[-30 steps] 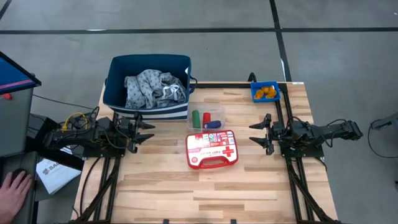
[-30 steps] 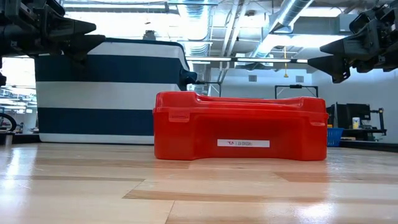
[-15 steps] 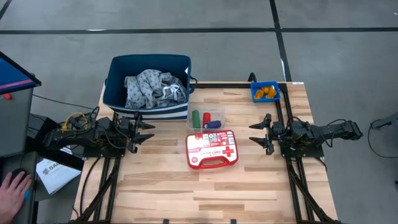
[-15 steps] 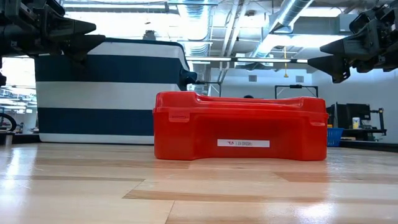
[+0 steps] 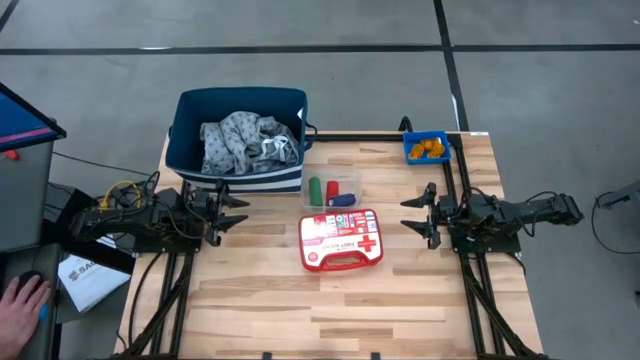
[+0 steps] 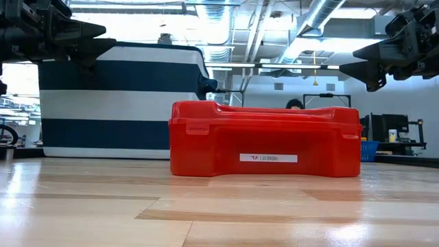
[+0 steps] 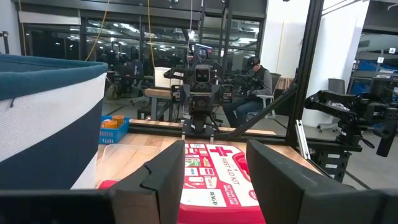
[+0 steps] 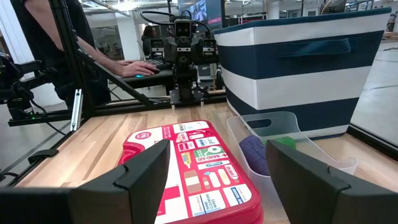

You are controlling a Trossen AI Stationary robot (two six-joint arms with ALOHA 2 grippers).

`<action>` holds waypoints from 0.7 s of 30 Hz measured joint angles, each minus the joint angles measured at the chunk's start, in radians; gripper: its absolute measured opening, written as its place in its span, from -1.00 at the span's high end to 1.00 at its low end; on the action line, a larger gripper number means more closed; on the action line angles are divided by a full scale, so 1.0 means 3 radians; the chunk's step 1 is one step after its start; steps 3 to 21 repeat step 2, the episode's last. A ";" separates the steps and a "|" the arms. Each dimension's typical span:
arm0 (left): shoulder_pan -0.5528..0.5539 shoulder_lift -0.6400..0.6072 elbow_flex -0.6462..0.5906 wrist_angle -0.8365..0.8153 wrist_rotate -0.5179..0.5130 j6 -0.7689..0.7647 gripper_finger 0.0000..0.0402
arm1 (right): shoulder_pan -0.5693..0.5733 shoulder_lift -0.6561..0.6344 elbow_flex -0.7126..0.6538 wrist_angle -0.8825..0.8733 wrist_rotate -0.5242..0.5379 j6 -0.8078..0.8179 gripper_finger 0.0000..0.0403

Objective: Pick & place medical supplies in basket/bin
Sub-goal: Return to Home Position

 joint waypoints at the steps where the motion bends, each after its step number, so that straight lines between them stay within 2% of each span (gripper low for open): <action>1: 0.0000 0.0000 0.0000 0.0000 -0.0001 0.0000 0.19 | 0.0000 0.0000 0.0000 0.0000 0.0000 0.0000 -0.29; 21: 0.0000 0.0000 0.0000 0.0000 0.0000 -0.0001 0.19 | 0.0000 0.0001 0.0000 0.0000 0.0000 0.0000 -0.29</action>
